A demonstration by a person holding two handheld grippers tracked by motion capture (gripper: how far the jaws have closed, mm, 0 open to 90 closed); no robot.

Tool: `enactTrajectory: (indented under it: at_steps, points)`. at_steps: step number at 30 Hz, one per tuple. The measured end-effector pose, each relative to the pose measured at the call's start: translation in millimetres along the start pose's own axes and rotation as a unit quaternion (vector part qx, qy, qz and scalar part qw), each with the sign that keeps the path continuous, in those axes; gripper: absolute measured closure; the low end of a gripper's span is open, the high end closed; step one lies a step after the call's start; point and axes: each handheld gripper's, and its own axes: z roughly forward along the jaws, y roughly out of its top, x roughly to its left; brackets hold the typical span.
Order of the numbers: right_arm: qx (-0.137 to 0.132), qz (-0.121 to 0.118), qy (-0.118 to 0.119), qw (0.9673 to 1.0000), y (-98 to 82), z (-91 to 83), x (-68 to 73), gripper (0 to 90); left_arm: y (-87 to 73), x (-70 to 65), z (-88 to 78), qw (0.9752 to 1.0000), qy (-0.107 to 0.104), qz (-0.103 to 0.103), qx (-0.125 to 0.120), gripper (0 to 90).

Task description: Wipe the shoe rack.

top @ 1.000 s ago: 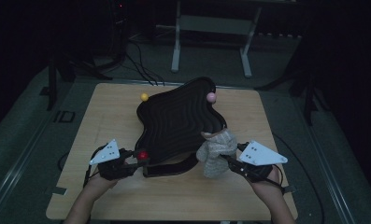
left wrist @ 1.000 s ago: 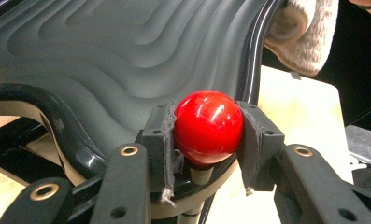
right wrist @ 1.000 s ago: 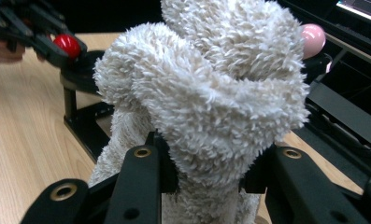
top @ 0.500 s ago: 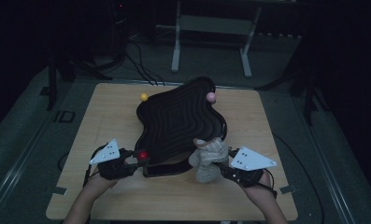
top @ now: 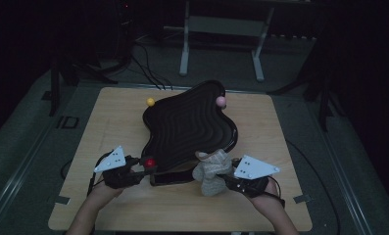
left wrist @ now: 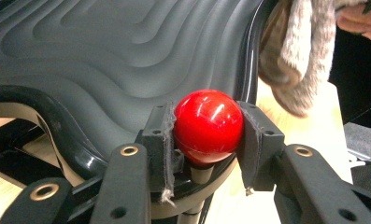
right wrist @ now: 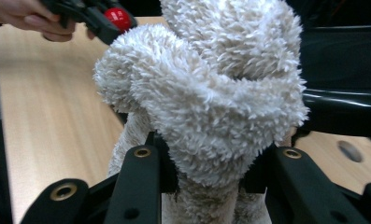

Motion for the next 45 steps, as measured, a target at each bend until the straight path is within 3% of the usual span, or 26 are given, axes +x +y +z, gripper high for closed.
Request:
enactTrajectory:
  at_steps: [3,6,9,12,13,17,20,25,30,34,36,37,42,45]
  points:
    - [-0.005,0.003,0.014,0.9999,4.2,-1.0,2.5,66.3,0.2,-0.5,0.0,1.0,0.001,0.0,0.001,59.9]
    - [-0.008,0.019,0.061,0.9979,1.8,1.2,8.4,66.2,0.3,-0.6,0.0,1.0,0.002,0.0,0.001,59.9]
    - [0.015,0.023,0.079,0.9965,-9.0,8.5,15.5,66.2,0.2,-0.8,0.0,1.0,0.003,0.0,0.0,59.9]
    - [0.03,0.039,0.075,0.996,-18.3,12.4,12.7,66.2,0.4,-1.1,0.0,1.0,0.003,0.001,0.001,59.9]
    - [0.046,0.064,0.058,0.9952,-26.8,15.6,3.8,66.2,0.1,-0.7,0.0,1.0,0.002,0.0,0.0,59.9]
    - [0.087,0.089,0.022,0.992,-36.7,23.1,-11.4,66.3,0.3,-0.6,0.0,1.0,0.002,0.002,0.001,59.9]
    - [0.094,0.102,0.021,0.9901,-37.6,26.5,-14.2,66.3,0.2,-0.2,-0.1,1.0,0.001,0.002,0.0,59.9]
    - [0.067,0.101,0.045,0.9916,-25.0,23.0,-9.8,66.1,0.0,-0.6,-0.2,1.0,0.003,0.002,0.0,59.9]
    - [0.023,0.086,0.051,0.9948,-4.9,5.4,-7.9,65.6,-0.2,-0.2,-0.3,1.0,0.002,0.002,-0.001,59.9]
    - [-0.001,0.079,0.062,0.9949,5.8,-7.2,-3.9,65.7,-0.4,0.2,-0.6,1.0,0.001,0.002,-0.001,59.9]
    - [-0.006,0.08,0.059,0.9951,8.4,-9.7,-3.4,65.7,-0.4,0.2,-0.6,1.0,0.001,0.002,-0.001,59.9]
    - [-0.01,0.079,0.041,0.996,12.3,-12.1,-5.5,65.6,-0.6,0.0,-0.6,1.0,0.001,0.001,-0.002,59.9]
    - [-0.018,0.079,0.038,0.996,11.3,-11.2,-8.8,65.3,-0.9,0.2,-0.5,1.0,0.0,0.001,-0.003,59.9]
    - [-0.036,0.075,0.045,0.9955,13.1,-15.3,-7.6,64.8,-0.5,0.4,-0.6,1.0,0.0,0.001,-0.001,59.9]
